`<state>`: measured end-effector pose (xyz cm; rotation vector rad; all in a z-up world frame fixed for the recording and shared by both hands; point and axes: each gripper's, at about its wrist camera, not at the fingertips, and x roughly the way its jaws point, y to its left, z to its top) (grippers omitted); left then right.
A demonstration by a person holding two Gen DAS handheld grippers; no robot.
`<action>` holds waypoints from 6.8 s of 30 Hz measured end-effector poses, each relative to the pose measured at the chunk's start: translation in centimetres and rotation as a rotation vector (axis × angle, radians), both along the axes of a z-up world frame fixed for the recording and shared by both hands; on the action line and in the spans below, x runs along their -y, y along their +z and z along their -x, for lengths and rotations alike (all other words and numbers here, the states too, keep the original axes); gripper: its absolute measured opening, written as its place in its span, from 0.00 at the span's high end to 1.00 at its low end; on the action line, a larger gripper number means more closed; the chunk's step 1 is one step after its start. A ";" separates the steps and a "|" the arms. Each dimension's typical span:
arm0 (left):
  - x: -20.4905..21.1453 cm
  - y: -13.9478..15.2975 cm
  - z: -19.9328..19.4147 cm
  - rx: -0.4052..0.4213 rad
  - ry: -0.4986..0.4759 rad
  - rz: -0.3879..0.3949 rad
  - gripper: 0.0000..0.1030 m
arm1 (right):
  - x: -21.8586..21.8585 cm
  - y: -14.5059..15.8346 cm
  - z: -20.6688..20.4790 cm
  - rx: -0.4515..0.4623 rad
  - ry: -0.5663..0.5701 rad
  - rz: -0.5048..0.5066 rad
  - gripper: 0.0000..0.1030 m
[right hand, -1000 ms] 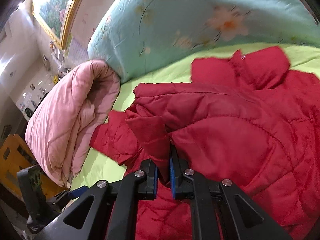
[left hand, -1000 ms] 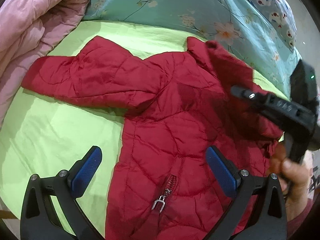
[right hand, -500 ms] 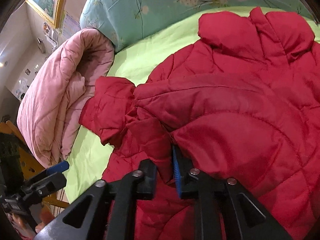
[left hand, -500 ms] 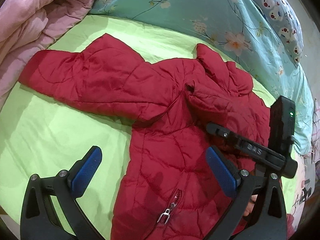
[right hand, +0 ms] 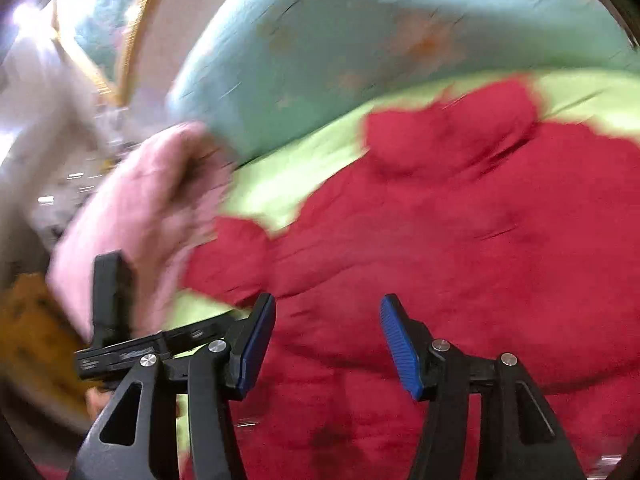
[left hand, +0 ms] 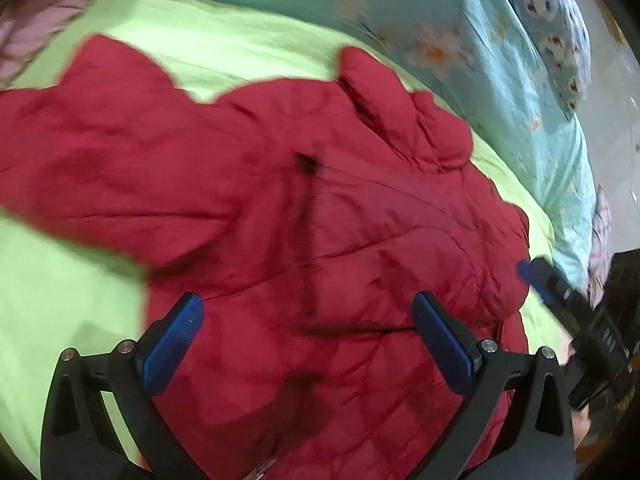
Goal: Fold large clothes
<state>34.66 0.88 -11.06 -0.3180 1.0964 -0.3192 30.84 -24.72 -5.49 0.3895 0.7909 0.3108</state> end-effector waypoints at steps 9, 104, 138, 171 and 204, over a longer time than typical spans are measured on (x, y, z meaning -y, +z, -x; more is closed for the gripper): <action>4.1 -1.4 -2.9 0.031 -0.018 -0.084 0.67 | 10.6 0.5 0.9 -0.012 -0.235 -0.001 0.52; -21.9 3.5 -1.4 0.337 0.550 0.065 0.92 | 3.8 -3.0 1.2 -0.075 -0.027 0.079 0.53; 15.2 7.2 2.8 0.510 -0.150 -0.152 0.92 | 12.7 0.1 3.1 -0.018 -0.211 -0.067 0.53; 17.0 1.6 6.9 0.406 -0.313 -0.243 0.22 | 13.1 -4.9 -2.3 -0.192 -0.161 -0.330 0.41; 5.9 -2.1 -0.7 0.207 -0.006 -0.245 0.21 | 12.9 2.6 1.8 0.056 -0.329 0.071 0.65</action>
